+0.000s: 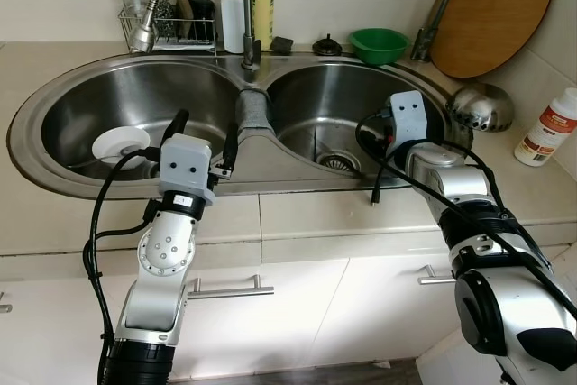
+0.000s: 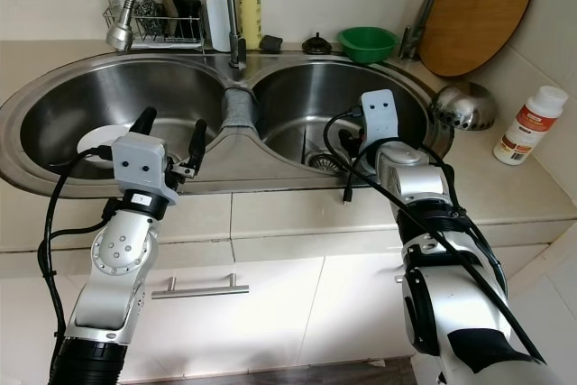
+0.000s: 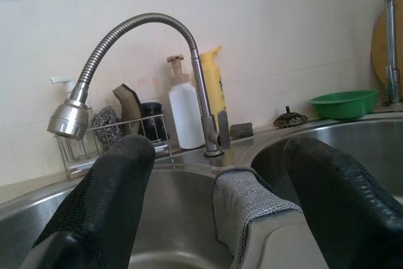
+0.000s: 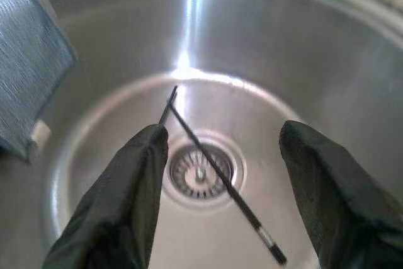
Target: Kitchen organization
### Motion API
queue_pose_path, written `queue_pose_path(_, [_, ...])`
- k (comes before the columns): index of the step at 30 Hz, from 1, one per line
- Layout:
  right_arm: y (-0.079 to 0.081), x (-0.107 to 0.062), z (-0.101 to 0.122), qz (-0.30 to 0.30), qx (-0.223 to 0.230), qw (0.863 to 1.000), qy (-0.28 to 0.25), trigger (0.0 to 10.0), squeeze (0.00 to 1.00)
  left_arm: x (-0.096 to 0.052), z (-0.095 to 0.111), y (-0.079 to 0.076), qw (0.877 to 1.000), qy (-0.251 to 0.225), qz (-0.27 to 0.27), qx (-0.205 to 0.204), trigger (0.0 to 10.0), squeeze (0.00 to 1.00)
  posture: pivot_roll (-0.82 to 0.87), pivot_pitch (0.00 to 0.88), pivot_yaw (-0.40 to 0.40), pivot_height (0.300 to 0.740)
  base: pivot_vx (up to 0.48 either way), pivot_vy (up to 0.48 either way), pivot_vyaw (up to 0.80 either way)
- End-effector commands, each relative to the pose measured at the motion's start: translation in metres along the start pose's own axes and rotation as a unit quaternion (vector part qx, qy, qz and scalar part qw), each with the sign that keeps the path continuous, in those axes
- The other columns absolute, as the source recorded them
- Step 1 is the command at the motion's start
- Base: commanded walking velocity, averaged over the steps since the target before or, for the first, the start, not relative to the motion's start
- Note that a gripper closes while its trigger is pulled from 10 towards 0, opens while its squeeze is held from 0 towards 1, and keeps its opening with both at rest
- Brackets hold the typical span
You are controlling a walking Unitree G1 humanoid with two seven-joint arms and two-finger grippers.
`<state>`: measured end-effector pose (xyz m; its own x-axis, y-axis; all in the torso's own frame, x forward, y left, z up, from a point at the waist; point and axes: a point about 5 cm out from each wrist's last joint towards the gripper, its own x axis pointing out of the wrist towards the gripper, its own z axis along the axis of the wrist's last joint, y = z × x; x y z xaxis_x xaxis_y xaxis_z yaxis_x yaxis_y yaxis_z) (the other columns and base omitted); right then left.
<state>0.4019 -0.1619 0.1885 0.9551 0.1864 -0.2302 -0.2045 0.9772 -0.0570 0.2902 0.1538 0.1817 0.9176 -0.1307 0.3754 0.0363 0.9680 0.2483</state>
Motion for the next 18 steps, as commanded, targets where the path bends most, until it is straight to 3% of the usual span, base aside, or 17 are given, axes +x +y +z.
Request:
queue_pose_path(1, [0.002, -0.004, 0.011, -0.002, 0.01, 0.999, -0.039, 10.0, 1.0, -0.001, -0.003, -0.002, 1.0, 0.012, -0.003, -0.002, 10.0, 0.0, -0.01, 0.0, -0.099, 0.74, 0.0, 0.0, 0.0])
queue_pose_path(4, [0.005, -0.008, 0.017, -0.002, 0.014, 0.998, -0.066, 10.0, 1.0, -0.002, -0.004, -0.003, 1.0, 0.017, -0.004, -0.008, 10.0, 0.0, -0.01, 0.0, -0.098, 0.74, 0.0, 0.0, 0.0])
queue_pose_path(8, [0.013, -0.029, 0.03, -0.029, 0.007, 0.986, -0.165, 10.0, 1.0, -0.003, -0.005, -0.007, 0.999, 0.026, -0.012, -0.018, 10.0, 0.0, -0.02, 0.0, -0.094, 0.74, 0.0, 0.0, 0.0])
queue_pose_path(9, [0.013, -0.029, 0.03, -0.029, 0.007, 0.986, -0.165, 10.0, 1.0, -0.003, -0.005, -0.007, 0.999, 0.026, -0.012, -0.018, 10.0, 0.0, -0.02, 0.0, -0.094, 0.74, 0.0, 0.0, 0.0])
queue_pose_path(10, [0.013, -0.038, 0.033, -0.049, 0.001, 0.98, -0.192, 10.0, 0.17, -0.003, -0.005, -0.007, 0.999, 0.027, -0.013, -0.021, 10.0, 0.0, -0.02, 0.0, -0.092, 0.74, 0.0, 0.0, 0.0])
queue_pose_path(11, [0.013, -0.038, 0.033, -0.049, 0.001, 0.98, -0.192, 10.0, 0.17, -0.003, -0.005, -0.007, 0.999, 0.027, -0.013, -0.021, 10.0, 0.0, -0.02, 0.0, -0.092, 0.74, 0.0, 0.0, 0.0])
queue_pose_path(12, [0.015, -0.048, 0.033, -0.07, -0.011, 0.974, -0.215, 10.0, 0.0, -0.004, -0.005, -0.006, 0.999, 0.027, -0.013, -0.021, 10.0, 0.0, -0.02, 0.0, -0.092, 0.74, 0.0, 0.0, 0.0])
queue_pose_path(16, [0.023, -0.061, 0.028, -0.085, -0.043, 0.963, -0.252, 10.0, 0.0, -0.003, -0.003, -0.005, 0.999, 0.023, -0.011, -0.022, 10.0, 0.0, -0.02, 0.0, -0.089, 0.74, 0.0, 0.0, 0.0])
queue_pose_path(18, [0.027, -0.069, 0.011, -0.085, -0.012, 0.968, -0.234, 10.0, 0.0, -0.001, 0.0, -0.005, 1.0, 0.013, -0.015, -0.011, 10.0, 0.0, -0.02, 0.0, -0.089, 0.74, 0.0, 0.0, 0.0])
